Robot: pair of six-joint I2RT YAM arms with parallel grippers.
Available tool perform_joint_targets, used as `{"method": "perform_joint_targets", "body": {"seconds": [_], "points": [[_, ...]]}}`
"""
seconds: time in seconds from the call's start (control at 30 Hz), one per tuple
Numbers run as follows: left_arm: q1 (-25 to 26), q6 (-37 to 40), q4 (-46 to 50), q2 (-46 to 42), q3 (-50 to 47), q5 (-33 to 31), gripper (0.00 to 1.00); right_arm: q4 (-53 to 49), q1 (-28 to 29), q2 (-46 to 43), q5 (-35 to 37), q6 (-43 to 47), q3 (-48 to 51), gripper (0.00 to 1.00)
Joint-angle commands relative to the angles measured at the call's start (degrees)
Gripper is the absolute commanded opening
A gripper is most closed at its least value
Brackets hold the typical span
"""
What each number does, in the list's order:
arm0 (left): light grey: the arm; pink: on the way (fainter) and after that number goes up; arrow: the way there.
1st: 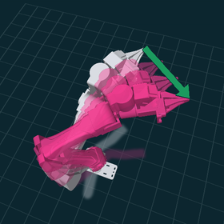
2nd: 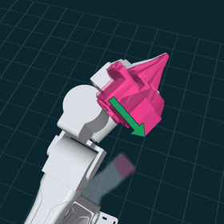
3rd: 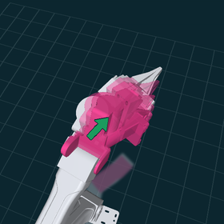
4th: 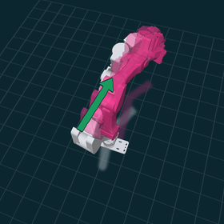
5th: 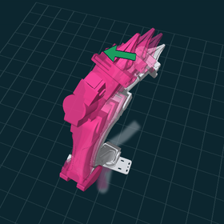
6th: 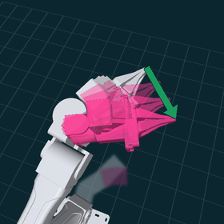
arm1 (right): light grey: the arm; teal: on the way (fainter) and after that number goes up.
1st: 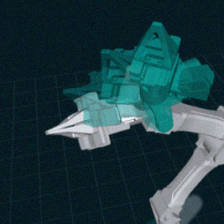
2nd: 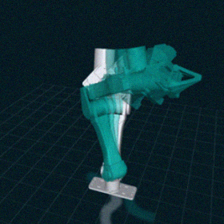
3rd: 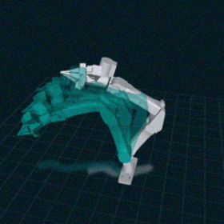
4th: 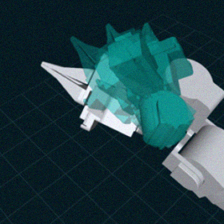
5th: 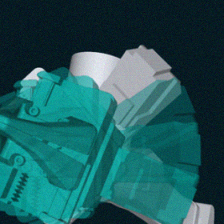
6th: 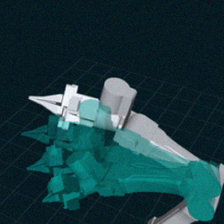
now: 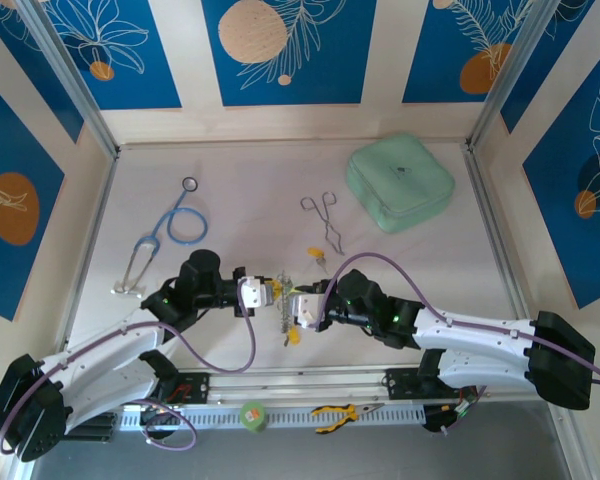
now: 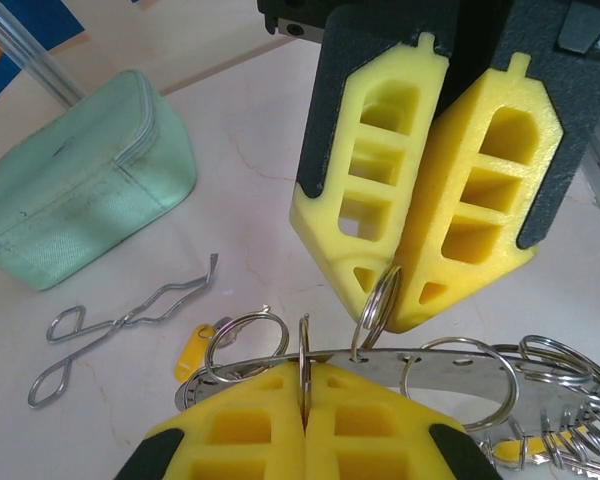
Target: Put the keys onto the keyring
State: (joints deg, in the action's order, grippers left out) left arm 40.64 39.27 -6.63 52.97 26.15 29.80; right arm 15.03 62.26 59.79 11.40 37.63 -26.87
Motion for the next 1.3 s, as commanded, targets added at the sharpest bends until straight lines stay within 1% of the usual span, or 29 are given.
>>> {"method": "perform_joint_targets", "body": {"seconds": [0.0, 0.53, 0.87, 0.97, 1.03, 1.17, 1.27], "points": [[0.42, -0.51, -1.60, 0.00, -0.02, 2.17, 0.00, -0.57, -0.57, -0.10, -0.10, -1.83, -1.74, 0.14], [0.42, -0.55, -1.28, 0.20, 0.02, 2.40, 0.00, 0.92, -1.36, 1.14, -2.52, -4.38, -2.58, 0.18], [0.49, -0.51, -1.01, 0.13, -0.04, 2.33, 0.00, 1.37, -1.61, 0.94, -2.85, -4.68, -2.66, 0.18], [0.42, -0.51, -0.77, 0.17, -0.03, 2.32, 0.00, 1.28, -1.80, 0.94, -2.96, -5.02, -2.49, 0.15], [0.40, -0.66, -0.83, 0.04, 0.00, 2.30, 0.00, 1.23, -1.96, 0.87, -3.22, -5.34, -2.36, 0.12], [0.42, -1.42, -0.71, -0.20, -0.07, 2.18, 0.00, 1.50, -3.14, 0.43, -5.58, -6.79, -2.03, 0.00], [0.35, -2.32, -0.54, -0.24, -0.15, 1.60, 0.00, 1.35, -4.73, 0.07, -9.70, -8.53, -1.96, 0.00]]}}
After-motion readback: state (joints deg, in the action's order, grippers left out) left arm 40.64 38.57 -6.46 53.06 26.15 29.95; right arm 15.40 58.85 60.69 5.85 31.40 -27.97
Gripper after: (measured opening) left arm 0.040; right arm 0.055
